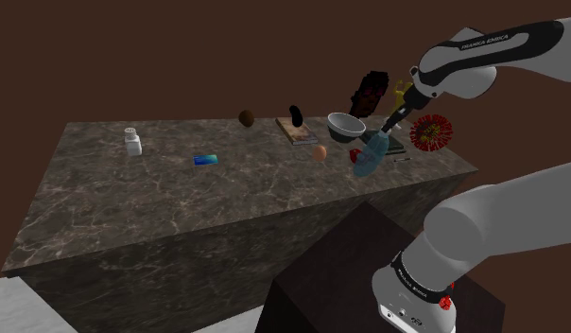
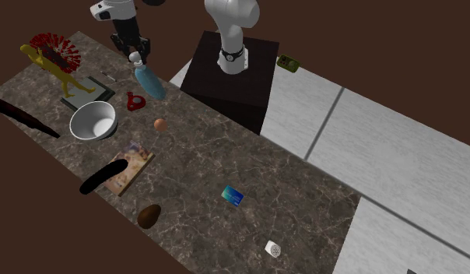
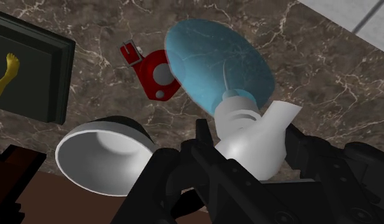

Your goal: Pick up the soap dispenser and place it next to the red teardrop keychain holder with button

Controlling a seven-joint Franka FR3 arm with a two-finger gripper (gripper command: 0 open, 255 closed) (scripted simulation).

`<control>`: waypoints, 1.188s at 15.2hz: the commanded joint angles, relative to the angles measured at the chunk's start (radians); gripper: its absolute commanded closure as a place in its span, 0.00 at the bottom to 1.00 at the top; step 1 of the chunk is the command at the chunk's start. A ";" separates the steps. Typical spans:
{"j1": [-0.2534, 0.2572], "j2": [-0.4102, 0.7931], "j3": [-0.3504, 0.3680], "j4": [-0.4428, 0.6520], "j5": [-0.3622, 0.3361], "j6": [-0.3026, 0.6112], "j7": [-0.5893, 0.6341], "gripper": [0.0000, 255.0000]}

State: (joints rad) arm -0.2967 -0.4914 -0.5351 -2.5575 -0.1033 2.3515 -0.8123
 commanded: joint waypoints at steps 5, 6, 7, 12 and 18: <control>0.000 0.000 0.000 0.000 0.000 0.000 0.000 0.00; 0.000 0.000 0.000 0.000 0.000 0.000 0.000 0.00; -0.009 -0.026 0.010 0.015 -0.008 -0.039 0.006 0.00; -0.029 -0.087 0.036 0.062 -0.021 -0.147 0.019 0.00; -0.029 -0.087 0.036 0.062 -0.021 -0.147 0.019 0.00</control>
